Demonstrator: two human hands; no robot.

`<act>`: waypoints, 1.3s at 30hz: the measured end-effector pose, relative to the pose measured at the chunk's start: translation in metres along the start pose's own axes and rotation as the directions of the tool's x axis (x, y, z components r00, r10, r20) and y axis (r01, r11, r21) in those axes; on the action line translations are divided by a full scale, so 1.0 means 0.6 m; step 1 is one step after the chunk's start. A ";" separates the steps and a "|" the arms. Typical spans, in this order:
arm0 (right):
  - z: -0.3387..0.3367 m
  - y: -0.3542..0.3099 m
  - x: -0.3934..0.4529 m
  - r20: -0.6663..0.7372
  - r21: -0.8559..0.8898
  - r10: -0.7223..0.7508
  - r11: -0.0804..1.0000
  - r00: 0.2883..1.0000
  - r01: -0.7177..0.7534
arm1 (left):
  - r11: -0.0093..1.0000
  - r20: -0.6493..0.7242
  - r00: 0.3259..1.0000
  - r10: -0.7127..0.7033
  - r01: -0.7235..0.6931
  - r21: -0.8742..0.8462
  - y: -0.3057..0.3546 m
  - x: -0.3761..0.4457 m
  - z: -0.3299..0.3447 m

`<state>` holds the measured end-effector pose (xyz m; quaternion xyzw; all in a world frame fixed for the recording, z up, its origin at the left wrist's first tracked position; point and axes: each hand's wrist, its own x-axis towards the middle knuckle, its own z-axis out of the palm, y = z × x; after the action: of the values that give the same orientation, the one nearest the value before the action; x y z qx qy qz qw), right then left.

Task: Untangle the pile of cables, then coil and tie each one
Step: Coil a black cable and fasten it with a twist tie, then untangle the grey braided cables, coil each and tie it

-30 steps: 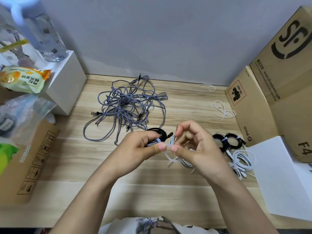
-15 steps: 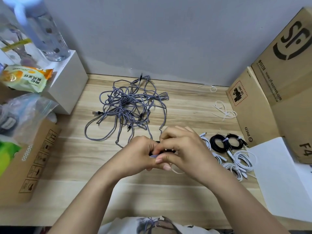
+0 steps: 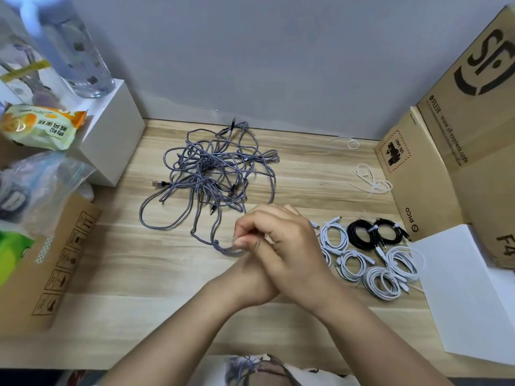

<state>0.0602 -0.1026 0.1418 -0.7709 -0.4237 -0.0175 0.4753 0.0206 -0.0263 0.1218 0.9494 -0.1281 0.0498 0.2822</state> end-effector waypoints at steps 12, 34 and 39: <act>-0.010 0.107 -0.123 0.250 0.232 0.544 0.770 0.801 -0.595 | 0.256 0.612 0.765 -0.199 0.644 -0.721 -0.049 -0.028 0.048; -0.084 0.261 -0.253 -0.028 -0.397 0.872 0.439 0.488 -0.806 | 0.113 0.651 0.612 -0.449 0.761 -0.638 0.016 0.012 0.301; -0.088 0.262 -0.252 -0.021 -0.534 0.855 0.429 0.518 -0.729 | 0.102 0.696 0.591 -0.408 0.787 -0.609 0.027 0.016 0.312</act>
<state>0.0883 -0.2681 -0.0073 -0.9646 -0.0450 0.2043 0.1608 0.0297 -0.1441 -0.0245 0.5971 0.2245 -0.3195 0.7007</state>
